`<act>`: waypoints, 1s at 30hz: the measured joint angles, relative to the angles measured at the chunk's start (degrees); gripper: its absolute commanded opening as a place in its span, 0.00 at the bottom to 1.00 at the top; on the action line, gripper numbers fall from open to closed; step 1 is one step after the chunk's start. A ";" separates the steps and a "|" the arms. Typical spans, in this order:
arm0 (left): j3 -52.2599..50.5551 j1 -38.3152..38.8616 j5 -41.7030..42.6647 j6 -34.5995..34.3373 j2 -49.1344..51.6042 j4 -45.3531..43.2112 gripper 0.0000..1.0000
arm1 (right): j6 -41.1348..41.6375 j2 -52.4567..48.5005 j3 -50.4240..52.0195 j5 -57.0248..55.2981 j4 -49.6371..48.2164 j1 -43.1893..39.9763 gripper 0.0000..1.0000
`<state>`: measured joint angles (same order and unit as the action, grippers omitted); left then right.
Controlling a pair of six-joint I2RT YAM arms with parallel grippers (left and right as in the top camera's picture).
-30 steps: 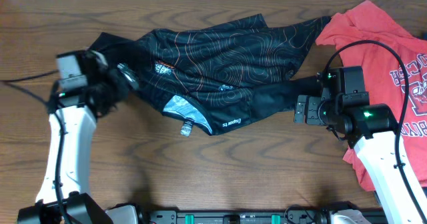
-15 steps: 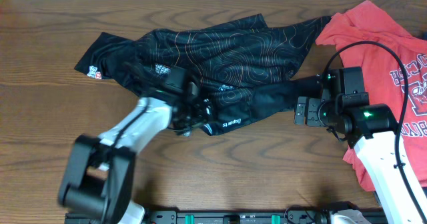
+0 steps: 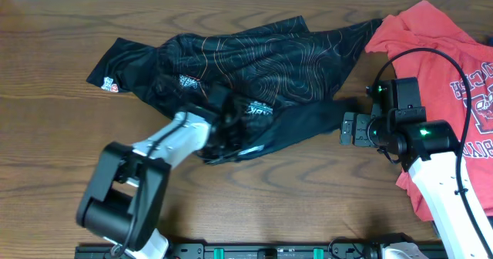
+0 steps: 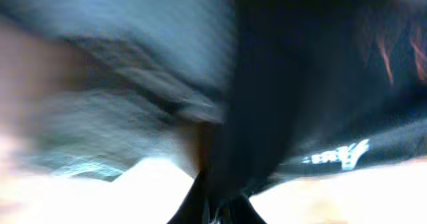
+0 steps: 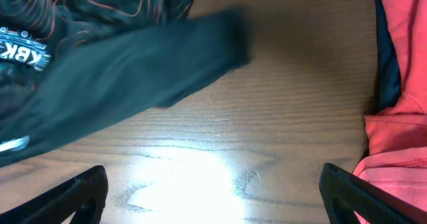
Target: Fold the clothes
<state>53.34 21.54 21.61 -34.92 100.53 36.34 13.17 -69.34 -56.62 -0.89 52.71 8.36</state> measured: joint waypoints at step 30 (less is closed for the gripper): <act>-4.61 -16.90 2.25 -1.66 -14.84 0.72 0.98 | 0.00 0.00 0.00 0.00 0.37 0.00 0.99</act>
<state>48.73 4.64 23.86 -36.58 85.69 37.06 13.17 -69.34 -56.62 -0.89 53.08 8.36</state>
